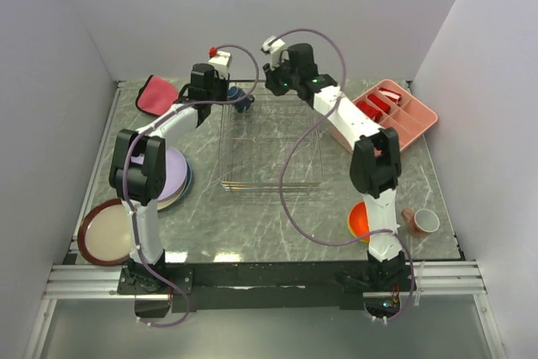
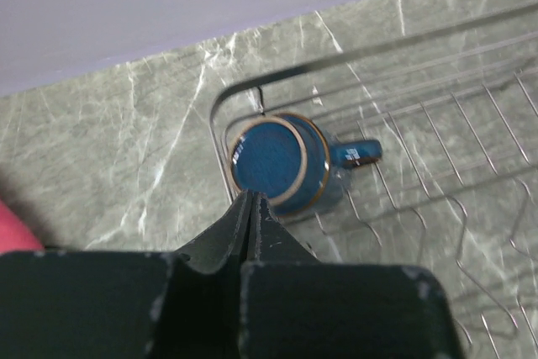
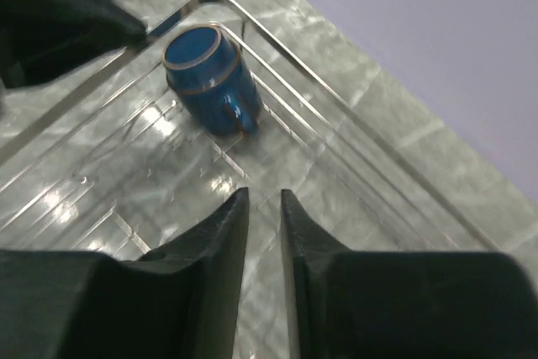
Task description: Load the mixed dishes into the dish rack
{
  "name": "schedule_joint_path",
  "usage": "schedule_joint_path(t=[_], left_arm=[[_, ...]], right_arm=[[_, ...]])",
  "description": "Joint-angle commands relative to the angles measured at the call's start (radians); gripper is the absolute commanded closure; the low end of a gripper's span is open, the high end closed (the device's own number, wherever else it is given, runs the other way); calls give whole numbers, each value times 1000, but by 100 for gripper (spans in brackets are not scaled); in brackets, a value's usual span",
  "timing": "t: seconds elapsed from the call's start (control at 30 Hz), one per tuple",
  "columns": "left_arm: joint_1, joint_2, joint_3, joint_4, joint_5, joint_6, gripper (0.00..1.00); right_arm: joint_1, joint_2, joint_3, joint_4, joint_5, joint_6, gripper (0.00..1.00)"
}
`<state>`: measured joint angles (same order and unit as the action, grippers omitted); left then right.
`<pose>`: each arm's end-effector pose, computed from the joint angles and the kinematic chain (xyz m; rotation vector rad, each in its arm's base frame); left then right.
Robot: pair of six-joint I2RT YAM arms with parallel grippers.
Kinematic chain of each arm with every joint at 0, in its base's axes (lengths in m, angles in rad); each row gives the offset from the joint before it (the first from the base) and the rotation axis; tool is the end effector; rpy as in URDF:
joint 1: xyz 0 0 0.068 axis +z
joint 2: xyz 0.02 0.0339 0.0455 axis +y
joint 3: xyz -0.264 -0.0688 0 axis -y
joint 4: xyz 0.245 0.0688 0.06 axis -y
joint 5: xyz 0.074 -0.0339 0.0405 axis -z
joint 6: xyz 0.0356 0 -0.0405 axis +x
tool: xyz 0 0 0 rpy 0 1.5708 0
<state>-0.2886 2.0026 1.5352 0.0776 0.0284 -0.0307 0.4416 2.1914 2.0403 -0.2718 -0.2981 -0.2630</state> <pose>0.4576 -0.1369 0.2548 0.2716 1.9491 -0.2373 0.4686 0.2331 0.3064 -0.8671 1.7992 0.4119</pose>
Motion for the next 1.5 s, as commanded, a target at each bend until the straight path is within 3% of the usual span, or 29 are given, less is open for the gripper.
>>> schedule_joint_path(t=[0.0, 0.13, 0.27, 0.67, 1.47], left_arm=[[17, 28, 100, 42, 50, -26, 99], [16, 61, 121, 31, 120, -43, 99], [5, 87, 137, -7, 165, -71, 99], [-24, 127, 141, -13, 137, -94, 99], [-29, 67, 144, 16, -25, -75, 99]], right_arm=[[-64, -263, -81, -38, 5, 90, 68], [-66, -402, -235, -29, 72, 84, 60], [-78, -539, -374, -33, 126, 51, 57], [-205, -754, -557, -70, 165, 33, 45], [-262, -794, -649, -83, 131, 31, 42]])
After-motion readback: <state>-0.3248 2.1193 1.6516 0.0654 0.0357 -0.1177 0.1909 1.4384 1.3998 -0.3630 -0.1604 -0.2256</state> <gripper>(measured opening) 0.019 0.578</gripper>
